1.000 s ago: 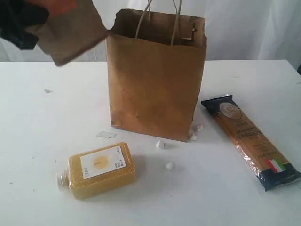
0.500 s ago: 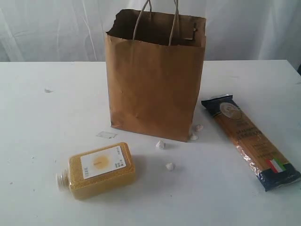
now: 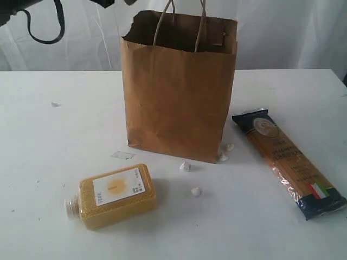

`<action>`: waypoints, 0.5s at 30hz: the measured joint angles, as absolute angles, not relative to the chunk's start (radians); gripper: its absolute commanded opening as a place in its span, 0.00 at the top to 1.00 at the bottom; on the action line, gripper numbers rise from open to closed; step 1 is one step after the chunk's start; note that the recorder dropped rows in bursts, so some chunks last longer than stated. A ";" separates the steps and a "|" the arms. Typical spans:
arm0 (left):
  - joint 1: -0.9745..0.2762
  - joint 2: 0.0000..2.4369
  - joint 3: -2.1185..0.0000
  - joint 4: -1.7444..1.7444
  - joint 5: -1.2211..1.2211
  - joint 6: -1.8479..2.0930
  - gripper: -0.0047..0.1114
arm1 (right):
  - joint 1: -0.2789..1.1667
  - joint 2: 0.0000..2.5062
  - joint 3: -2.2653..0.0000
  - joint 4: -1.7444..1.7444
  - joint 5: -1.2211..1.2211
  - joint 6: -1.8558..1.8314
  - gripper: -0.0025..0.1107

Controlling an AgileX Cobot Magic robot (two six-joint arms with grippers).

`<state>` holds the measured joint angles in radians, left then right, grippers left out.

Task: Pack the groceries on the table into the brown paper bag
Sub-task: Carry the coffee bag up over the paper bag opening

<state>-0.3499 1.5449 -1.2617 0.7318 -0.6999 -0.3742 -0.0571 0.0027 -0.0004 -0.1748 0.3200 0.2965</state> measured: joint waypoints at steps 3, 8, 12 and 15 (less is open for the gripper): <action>-0.350 1.565 -1.264 0.732 -0.700 -0.382 0.96 | -0.057 0.003 0.000 -0.175 0.320 0.297 0.98; -0.350 1.585 -1.265 0.732 -0.702 -0.399 0.96 | -0.057 0.003 0.000 -0.175 0.320 0.297 0.98; -0.350 1.598 -1.265 0.751 -0.708 -0.509 0.96 | -0.057 0.003 0.000 -0.175 0.320 0.297 0.98; -0.350 1.600 -1.265 0.794 -0.722 -0.597 0.96 | -0.057 0.003 0.000 -0.175 0.320 0.297 0.98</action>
